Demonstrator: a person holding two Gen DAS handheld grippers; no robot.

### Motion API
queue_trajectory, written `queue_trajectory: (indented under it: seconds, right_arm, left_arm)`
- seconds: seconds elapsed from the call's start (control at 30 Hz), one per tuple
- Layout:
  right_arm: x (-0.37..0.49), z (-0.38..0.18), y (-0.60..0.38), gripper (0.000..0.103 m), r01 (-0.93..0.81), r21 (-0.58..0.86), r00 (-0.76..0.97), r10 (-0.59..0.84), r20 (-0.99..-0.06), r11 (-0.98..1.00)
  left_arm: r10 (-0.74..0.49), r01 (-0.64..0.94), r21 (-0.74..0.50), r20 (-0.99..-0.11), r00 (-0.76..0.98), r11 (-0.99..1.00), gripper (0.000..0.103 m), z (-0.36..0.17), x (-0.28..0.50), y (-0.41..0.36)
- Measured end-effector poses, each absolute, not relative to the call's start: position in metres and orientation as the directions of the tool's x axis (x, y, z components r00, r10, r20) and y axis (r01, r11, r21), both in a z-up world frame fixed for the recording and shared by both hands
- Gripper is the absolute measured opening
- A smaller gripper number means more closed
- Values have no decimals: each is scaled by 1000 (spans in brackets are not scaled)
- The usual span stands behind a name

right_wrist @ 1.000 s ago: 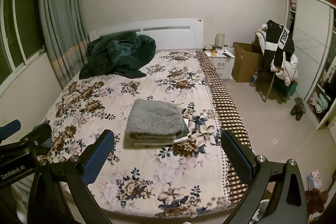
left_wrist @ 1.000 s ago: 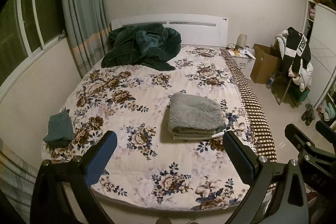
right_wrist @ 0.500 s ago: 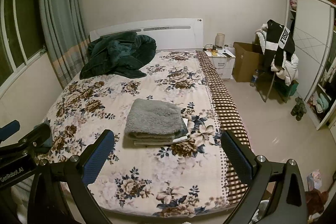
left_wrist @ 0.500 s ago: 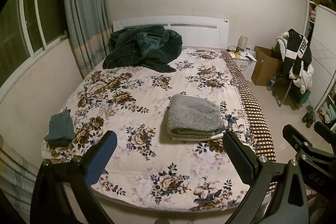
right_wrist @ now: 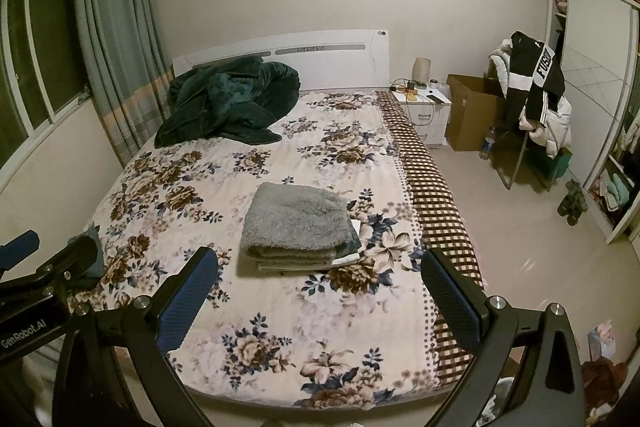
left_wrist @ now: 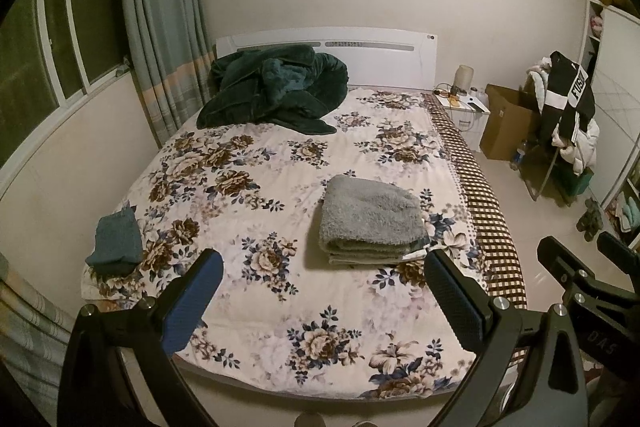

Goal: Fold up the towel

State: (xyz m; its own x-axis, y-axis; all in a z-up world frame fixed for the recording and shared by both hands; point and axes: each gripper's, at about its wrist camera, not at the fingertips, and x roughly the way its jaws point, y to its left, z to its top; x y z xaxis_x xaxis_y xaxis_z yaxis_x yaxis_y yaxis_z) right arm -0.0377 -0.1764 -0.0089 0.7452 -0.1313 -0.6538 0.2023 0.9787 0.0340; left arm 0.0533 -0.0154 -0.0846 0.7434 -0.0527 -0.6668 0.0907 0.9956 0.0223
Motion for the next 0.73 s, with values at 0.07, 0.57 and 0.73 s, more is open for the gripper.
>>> queue_trajectory:
  seconds: [0.07, 0.57, 0.73]
  right_arm:
    - [-36, -8, -176, 103, 201, 33, 745, -131, -654, 979]
    - [-39, -9, -177, 103, 203, 34, 749, -132, -650, 979]
    - [-40, -8, -176, 103, 202, 32, 750, -134, -648, 979]
  left_arm:
    - [-53, 90, 22, -666, 744, 996, 103, -84, 53, -16]
    - [-44, 79, 23, -660, 750, 997, 103, -84, 48, -11]
    - [-44, 75, 19, -653, 756, 997, 103, -83, 47, -5]
